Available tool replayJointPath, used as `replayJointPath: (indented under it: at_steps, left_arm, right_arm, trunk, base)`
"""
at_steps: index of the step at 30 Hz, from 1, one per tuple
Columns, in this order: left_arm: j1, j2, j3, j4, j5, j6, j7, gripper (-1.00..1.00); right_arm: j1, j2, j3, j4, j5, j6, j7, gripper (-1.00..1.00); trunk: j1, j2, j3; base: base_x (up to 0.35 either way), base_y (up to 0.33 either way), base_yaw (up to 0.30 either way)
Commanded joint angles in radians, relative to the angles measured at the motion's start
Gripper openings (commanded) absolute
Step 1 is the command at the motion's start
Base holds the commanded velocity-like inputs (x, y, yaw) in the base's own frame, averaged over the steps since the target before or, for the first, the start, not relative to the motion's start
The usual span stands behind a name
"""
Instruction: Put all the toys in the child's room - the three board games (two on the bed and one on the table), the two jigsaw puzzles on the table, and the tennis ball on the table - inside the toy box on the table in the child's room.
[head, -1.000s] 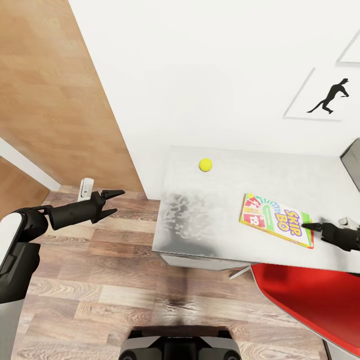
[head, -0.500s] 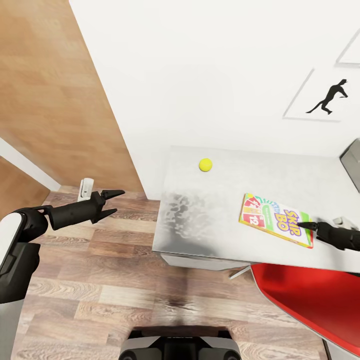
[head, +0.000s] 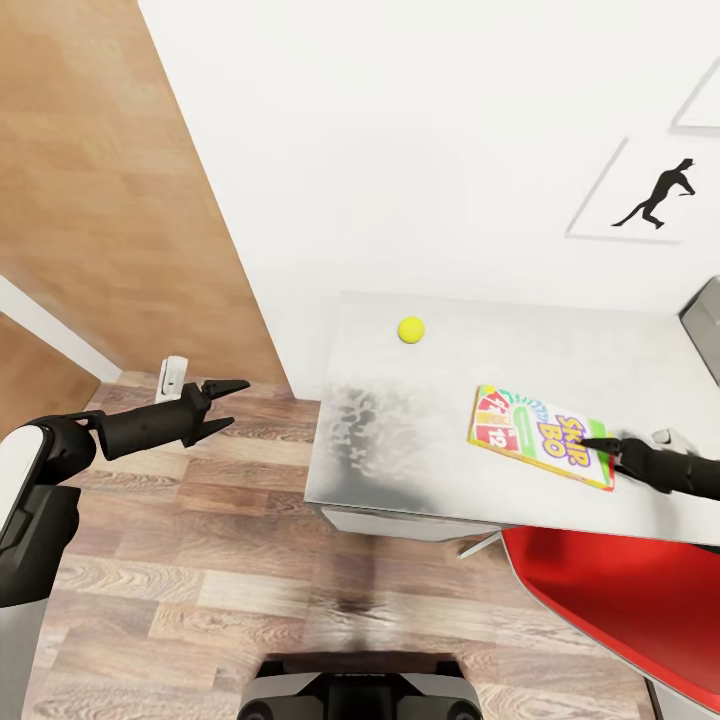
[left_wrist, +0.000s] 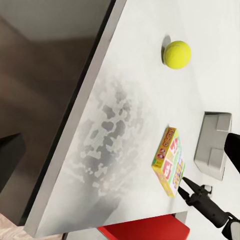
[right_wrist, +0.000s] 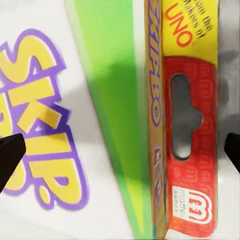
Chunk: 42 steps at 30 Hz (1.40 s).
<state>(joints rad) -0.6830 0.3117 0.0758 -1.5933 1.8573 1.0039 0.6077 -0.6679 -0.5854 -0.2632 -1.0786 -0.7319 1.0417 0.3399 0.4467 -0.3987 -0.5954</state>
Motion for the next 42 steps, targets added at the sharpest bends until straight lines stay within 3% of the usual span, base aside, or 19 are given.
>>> replayJointPath:
  at_steps: [1, 14, 26, 33, 42]
  left_arm:
    - [-0.001, 0.000, 0.000, 0.000, 0.010, 0.002, 0.010, 1.00]
    - [-0.001, 0.000, 0.000, 0.000, 0.010, 0.002, 0.011, 1.00]
    - [-0.001, 0.000, -0.001, 0.000, 0.010, 0.002, 0.012, 1.00]
    - [-0.002, 0.000, -0.001, 0.000, 0.010, 0.002, 0.012, 1.00]
    - [-0.002, 0.000, -0.001, 0.001, 0.010, 0.002, 0.013, 1.00]
  right_arm:
    - [0.000, 0.005, 0.042, -0.001, -0.006, 0.005, 0.011, 1.00]
    - [-0.006, 0.050, 0.054, -0.013, -0.005, 0.005, 0.015, 1.00]
    - [-0.021, 0.062, 0.056, -0.020, -0.004, 0.005, 0.015, 1.00]
    - [-0.052, 0.091, 0.057, -0.027, -0.001, 0.005, 0.014, 1.00]
    - [-0.067, 0.104, 0.068, -0.037, 0.003, 0.005, 0.013, 1.00]
  trunk:
    - [0.003, -0.001, -0.001]
    - [0.003, -0.001, -0.001]
    - [0.003, -0.001, -0.001]
    - [0.003, -0.001, -0.001]
    - [0.003, -0.001, -0.001]
  base:
    - [0.000, 0.000, 0.000]
    - [0.000, 0.000, 0.002]
    - [0.000, 0.000, 0.067]
    - [0.000, 0.000, 0.157]
    - [0.000, 0.000, 0.071]
